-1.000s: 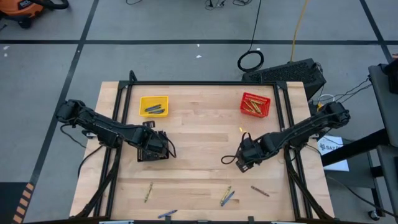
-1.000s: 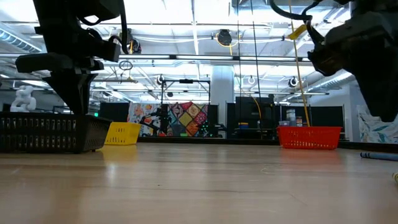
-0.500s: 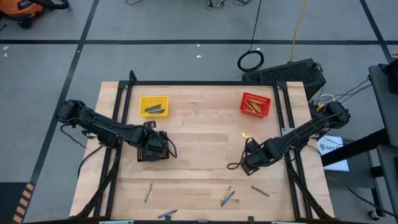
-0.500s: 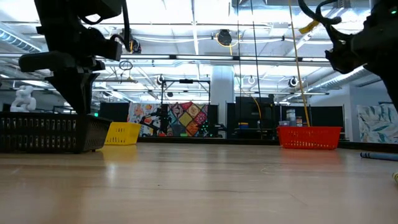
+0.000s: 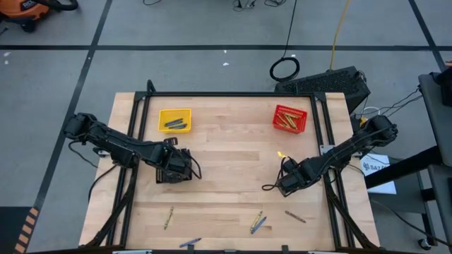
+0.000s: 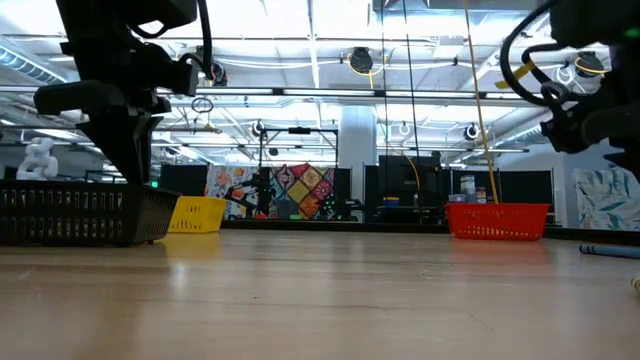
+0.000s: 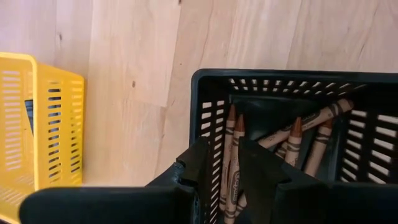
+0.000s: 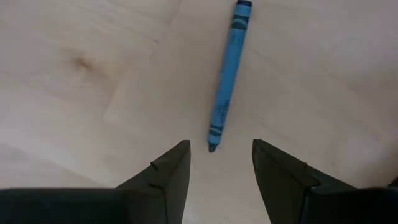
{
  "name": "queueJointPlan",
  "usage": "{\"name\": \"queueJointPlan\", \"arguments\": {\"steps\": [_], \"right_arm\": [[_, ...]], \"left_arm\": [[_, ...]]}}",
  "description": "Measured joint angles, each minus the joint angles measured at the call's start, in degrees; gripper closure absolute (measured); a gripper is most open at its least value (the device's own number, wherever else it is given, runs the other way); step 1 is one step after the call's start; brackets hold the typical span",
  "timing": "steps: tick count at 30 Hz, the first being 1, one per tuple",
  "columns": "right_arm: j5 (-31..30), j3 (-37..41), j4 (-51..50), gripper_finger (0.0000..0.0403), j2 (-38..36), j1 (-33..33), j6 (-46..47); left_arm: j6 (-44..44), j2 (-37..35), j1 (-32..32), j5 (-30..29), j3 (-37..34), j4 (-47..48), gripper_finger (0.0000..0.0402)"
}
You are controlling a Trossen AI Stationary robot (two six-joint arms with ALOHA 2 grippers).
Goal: Sort crayons
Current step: Put the blue crayon into the yellow bin
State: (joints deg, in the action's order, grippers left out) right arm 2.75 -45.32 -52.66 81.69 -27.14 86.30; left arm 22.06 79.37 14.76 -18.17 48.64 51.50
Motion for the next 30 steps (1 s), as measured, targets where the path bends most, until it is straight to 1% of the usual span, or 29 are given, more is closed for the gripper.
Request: {"name": "queueJointPlan", "arguments": {"steps": [4, 12, 17, 21, 28, 30], "right_arm": [[-1.45, 2.03, 2.61, 0.0245, 0.00, 0.00, 0.00], [-1.69, 5.96, 8.69, 0.0245, -0.16, 0.15, 0.07], [-2.13, 8.02, 10.58, 0.0250, -0.20, 0.44, 2.21], [-2.48, 8.11, 10.64, 0.0284, -0.17, 0.55, 2.56], [-2.81, 8.20, 10.94, 0.0381, -0.11, 0.55, 2.60], [-2.87, 8.20, 10.92, 0.0395, -0.11, 0.55, 2.60]], "left_arm": [[0.00, 0.00, 0.00, 0.00, 0.00, -0.02, 0.0322], [0.00, 0.00, 0.00, 0.00, 0.00, -0.02, 0.0322], [-0.02, 0.00, 0.00, 0.00, 0.00, -0.02, 0.0322], [-0.02, 0.00, 0.00, 0.00, 0.00, -0.02, 0.0322], [-0.02, 0.00, 0.00, 0.00, 0.00, -0.05, 0.0322], [-0.02, 0.00, 0.00, -0.01, 0.00, -0.07, 0.0322]]}}
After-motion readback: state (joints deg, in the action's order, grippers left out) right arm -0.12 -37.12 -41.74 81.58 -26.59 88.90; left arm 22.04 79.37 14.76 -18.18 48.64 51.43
